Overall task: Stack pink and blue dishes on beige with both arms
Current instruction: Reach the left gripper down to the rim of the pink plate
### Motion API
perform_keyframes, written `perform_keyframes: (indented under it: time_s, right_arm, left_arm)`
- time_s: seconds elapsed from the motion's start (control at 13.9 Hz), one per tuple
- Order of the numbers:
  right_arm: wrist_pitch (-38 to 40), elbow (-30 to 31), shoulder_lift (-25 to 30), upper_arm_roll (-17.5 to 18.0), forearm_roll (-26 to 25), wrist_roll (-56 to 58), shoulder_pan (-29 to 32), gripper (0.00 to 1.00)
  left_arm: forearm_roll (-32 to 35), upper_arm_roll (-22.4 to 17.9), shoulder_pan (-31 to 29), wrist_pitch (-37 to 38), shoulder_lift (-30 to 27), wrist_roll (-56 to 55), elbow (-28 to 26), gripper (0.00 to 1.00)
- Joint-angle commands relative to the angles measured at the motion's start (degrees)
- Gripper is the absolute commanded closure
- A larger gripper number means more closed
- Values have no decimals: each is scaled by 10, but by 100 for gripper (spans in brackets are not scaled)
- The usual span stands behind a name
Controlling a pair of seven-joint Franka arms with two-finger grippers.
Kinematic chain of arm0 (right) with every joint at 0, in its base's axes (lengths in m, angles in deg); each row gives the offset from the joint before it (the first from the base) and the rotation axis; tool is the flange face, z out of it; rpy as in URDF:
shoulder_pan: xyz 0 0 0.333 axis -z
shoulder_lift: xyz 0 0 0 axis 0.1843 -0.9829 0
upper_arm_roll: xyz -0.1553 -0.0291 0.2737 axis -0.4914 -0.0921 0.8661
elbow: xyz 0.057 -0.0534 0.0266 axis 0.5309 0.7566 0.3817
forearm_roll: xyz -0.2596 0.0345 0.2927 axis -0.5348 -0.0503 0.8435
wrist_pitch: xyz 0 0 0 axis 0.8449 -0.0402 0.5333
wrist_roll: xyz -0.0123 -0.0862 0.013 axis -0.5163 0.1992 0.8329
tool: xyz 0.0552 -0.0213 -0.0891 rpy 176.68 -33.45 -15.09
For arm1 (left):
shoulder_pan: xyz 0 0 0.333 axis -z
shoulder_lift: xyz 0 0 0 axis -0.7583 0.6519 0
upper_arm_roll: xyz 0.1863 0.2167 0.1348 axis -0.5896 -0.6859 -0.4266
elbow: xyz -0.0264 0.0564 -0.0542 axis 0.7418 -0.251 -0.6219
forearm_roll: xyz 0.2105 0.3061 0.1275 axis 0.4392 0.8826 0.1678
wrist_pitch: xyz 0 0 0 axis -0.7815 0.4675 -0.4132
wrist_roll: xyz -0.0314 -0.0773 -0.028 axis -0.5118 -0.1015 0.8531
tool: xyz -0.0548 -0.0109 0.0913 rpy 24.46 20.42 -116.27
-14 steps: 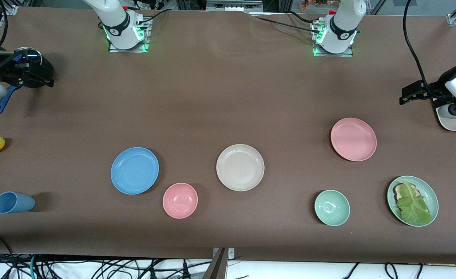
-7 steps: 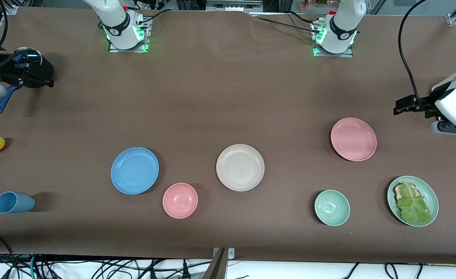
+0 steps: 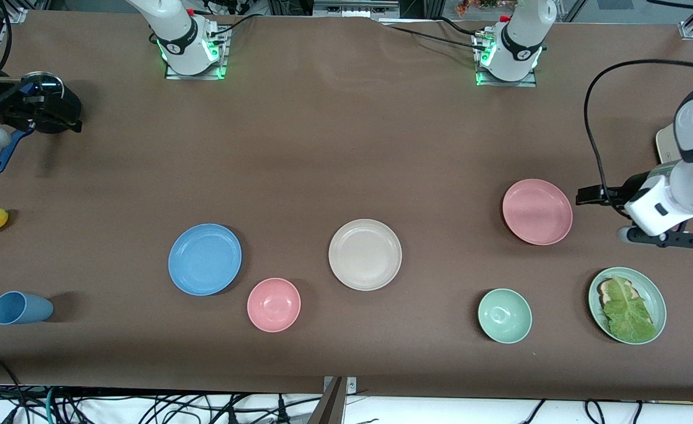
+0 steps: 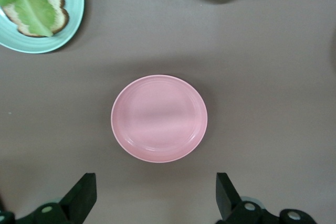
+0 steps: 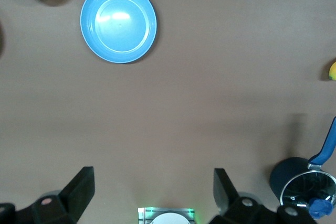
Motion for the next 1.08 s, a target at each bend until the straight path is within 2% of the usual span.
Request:
perform_keyframes:
  time_s: [0.0,0.22,0.36,0.5,0.65,1.01]
  right_arm:
    - [5,-13,-3,0,-3,-6,-2,0]
    - [5,-13,-3,0,-3,-6,-2,0]
    - [5,-13,-3,0,-3,-6,-2,0]
    - [5,-13,-3,0,-3,-6,-2,0]
    - [5,-13,-3,0,-3,-6,-2,0]
    - [5,-13,-3,0,-3,-6,-2,0]
  left_arm:
    - [-5,-1,7,3,19,7,25,0]
    - [-6,0,5,-7,52,10,24,0]
    - [-4,0,10,-56,64,10,16,0]
    - [-11,-2,1,-70,94,14,16,0]
    - [-11,-4,-13,-111,94,18,-12,0]
    - [-46,-5,-70,-195,90,147,-86,0]
